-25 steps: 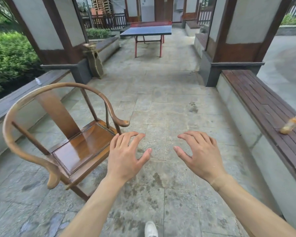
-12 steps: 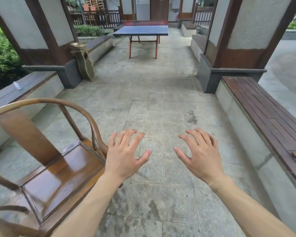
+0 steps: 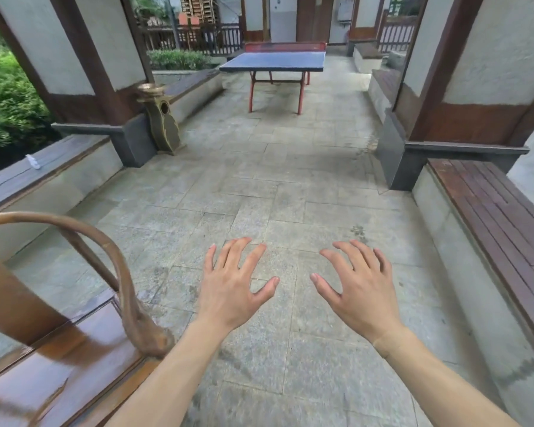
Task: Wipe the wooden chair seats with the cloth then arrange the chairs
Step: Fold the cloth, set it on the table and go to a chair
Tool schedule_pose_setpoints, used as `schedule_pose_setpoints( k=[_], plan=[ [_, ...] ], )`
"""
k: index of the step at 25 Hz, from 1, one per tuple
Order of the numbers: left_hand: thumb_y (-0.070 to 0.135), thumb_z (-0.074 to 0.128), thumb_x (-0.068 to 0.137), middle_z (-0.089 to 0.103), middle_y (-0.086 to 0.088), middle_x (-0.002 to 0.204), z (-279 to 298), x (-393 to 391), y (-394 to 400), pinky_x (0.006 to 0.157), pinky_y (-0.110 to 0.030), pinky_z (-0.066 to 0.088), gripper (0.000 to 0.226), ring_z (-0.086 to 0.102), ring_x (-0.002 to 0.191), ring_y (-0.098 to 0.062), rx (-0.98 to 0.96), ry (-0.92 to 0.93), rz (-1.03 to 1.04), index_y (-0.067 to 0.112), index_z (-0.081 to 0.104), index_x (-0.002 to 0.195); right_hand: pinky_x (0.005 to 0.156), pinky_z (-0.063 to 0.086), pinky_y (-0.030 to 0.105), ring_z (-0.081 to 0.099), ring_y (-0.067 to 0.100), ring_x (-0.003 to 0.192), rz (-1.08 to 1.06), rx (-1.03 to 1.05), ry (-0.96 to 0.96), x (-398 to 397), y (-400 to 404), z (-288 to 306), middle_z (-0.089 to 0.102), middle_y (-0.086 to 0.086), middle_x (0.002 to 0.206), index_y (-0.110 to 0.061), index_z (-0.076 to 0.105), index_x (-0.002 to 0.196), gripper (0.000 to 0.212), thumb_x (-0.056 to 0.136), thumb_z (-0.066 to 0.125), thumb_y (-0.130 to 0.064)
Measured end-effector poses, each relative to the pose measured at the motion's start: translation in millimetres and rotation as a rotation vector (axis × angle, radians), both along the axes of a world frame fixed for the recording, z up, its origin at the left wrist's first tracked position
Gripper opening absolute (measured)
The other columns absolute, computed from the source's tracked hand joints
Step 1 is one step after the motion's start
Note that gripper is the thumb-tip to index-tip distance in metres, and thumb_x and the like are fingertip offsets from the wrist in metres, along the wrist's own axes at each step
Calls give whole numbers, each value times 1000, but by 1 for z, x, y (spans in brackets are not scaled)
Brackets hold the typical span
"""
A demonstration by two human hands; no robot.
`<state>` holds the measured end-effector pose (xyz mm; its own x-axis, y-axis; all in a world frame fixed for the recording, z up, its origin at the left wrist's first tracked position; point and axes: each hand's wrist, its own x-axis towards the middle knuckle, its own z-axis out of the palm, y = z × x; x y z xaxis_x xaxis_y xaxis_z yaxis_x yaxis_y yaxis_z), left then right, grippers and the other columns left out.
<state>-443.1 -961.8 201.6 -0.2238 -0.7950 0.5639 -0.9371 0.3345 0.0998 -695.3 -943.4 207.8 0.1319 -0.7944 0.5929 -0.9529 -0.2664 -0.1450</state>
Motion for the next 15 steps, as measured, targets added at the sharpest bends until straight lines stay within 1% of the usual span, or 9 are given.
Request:
schedule_pose_setpoints(
  k=[3,7,12,15],
  plan=[
    [65,49,88,56,-3,139,4,-20,-50,111,-59,35,61,53,130,-27,-16,7,53,26,59,133,106,38,53,55,27,127,38,39,5,-24,-65,8,64,-1,129,-28,64,119,49,91,43,-62],
    [65,50,88,56,-4,138,1,-23,-105,109,-58,37,60,54,128,-27,0,6,129,26,58,134,105,39,53,56,26,126,107,82,-11,-24,-143,9,64,-1,128,-28,64,120,49,91,42,-62],
    [64,52,88,56,-4,139,-14,4,-189,108,-59,36,59,55,127,-28,-7,18,200,26,60,132,106,39,53,56,25,125,211,107,-24,10,-253,1,64,-2,129,-29,64,120,49,91,43,-62],
    [64,51,89,55,-5,141,-21,33,-253,110,-59,35,59,53,130,-29,-24,-2,245,25,59,133,107,39,54,55,25,127,261,114,10,40,-325,-3,63,-2,130,-30,63,122,50,92,41,-63]
  ],
)
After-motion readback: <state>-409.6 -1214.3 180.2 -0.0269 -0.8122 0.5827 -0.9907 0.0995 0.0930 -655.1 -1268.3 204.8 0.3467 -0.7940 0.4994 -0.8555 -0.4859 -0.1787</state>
